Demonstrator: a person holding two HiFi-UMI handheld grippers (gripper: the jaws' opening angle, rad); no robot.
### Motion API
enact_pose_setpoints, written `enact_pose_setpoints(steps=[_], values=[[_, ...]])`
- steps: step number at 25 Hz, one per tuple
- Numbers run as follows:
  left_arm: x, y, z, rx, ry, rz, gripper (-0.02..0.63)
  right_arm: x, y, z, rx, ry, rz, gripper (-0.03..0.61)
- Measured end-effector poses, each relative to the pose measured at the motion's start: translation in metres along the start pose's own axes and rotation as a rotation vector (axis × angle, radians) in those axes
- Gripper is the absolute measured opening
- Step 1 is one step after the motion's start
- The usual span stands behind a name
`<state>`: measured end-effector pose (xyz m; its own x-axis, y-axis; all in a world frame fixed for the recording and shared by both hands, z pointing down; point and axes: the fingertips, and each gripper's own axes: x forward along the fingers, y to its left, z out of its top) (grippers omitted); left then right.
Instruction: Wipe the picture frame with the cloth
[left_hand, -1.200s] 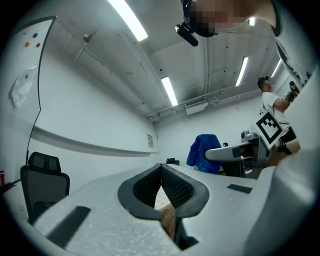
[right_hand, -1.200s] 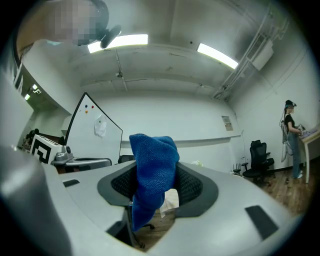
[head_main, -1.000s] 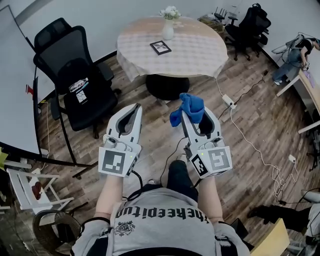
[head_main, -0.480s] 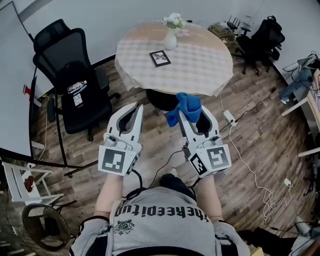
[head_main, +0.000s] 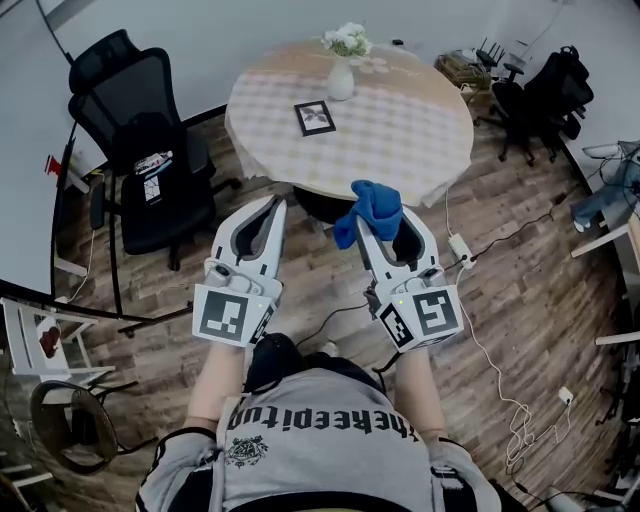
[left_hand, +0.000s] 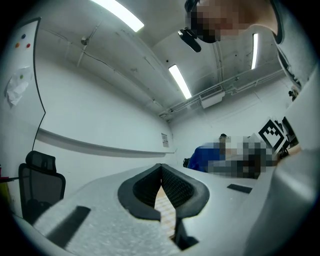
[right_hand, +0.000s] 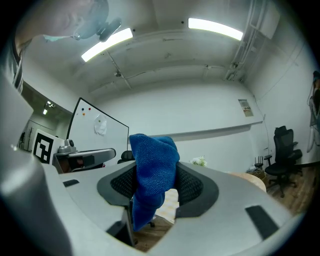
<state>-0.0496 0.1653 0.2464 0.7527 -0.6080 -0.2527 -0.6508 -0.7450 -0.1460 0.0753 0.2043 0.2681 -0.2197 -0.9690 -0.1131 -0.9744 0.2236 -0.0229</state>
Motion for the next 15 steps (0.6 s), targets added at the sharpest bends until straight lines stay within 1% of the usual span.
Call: enact_pose_setpoints(steps=[3, 7, 14, 15], values=[[0.011, -0.003, -0.004, 0.003, 0.006, 0.005, 0.017, 0.004, -0.011, -0.003, 0.009, -0.001, 0.016, 0.207], [0.024, -0.002, -0.012, 0.030, 0.018, 0.006, 0.017, 0.015, -0.023, -0.007, 0.037, -0.005, 0.020, 0.207], [0.055, 0.020, -0.030, 0.024, 0.053, -0.002, 0.017, 0.052, -0.037, -0.017, 0.052, 0.011, 0.021, 0.210], [0.061, 0.025, -0.031, 0.029, 0.048, -0.002, 0.017, 0.058, -0.039, -0.018, 0.053, 0.014, 0.020, 0.210]])
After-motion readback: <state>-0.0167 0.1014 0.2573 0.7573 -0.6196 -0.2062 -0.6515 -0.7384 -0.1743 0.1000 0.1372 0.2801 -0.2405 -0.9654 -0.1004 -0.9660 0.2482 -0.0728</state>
